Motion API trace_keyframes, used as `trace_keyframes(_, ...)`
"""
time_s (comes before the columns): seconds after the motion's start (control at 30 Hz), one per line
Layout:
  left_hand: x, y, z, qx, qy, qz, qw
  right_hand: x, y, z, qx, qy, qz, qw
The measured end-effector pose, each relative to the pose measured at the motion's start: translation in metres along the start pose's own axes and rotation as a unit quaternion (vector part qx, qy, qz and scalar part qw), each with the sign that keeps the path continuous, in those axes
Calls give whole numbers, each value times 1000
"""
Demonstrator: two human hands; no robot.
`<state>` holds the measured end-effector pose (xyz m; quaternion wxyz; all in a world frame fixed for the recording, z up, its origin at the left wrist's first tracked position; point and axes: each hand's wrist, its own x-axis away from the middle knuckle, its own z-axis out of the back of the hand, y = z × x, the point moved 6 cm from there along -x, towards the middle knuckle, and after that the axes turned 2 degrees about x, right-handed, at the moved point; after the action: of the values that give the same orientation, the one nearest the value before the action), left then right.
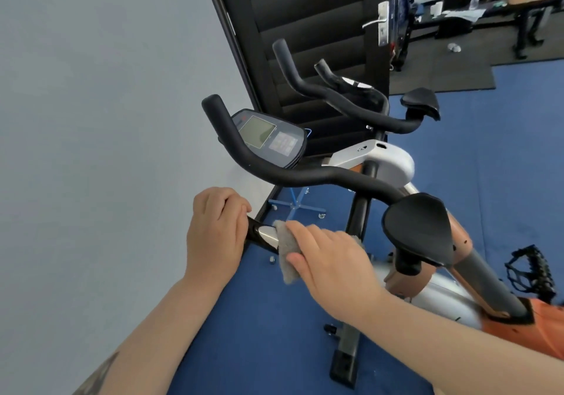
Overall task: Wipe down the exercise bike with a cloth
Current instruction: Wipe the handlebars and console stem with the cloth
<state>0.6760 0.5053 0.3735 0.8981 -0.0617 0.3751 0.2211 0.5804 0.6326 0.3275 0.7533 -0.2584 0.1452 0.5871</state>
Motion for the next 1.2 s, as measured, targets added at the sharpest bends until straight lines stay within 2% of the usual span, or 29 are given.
trace_keyframes(0.1,-1,2,-2,-4,6,21,1000,4,12,4,8,-12,0,1000)
trace_keyframes(0.27,-1,1,-2,-18,7,12,1000,-39,-33,-13,70,-74,10,995)
trace_keyframes(0.4,0,1,-3,-22,10,3,1000,7,5,3,-25,22,20,999)
trace_keyframes(0.53,-2,2,-5,-36,12,2,999,-5,1,9,-40,28,-17,999)
trace_keyframes(0.67,-1,2,-3,-60,7,-6,998,-42,-33,-4,32,-22,-26,999)
trace_keyframes(0.77,0,1,-4,-52,6,-9,999,-7,-3,3,-24,23,27,999)
trace_keyframes(0.87,-1,2,-5,-36,22,6,999,12,21,4,-38,-6,10,999)
trace_keyframes(0.93,-1,2,-7,-32,23,14,999,-10,5,7,-31,1,-12,999)
trace_keyframes(1.0,-2,3,-6,-38,25,19,999,-34,-26,-8,28,-47,-5,998)
trace_keyframes(1.07,-1,3,-5,-40,24,13,999,-40,-29,-10,41,-72,-13,996)
trace_keyframes(1.1,0,3,-4,-31,23,4,999,-33,-18,-5,19,-59,-22,998)
trace_keyframes(1.2,0,2,-3,-4,24,-2,1000,13,13,5,-14,17,40,999)
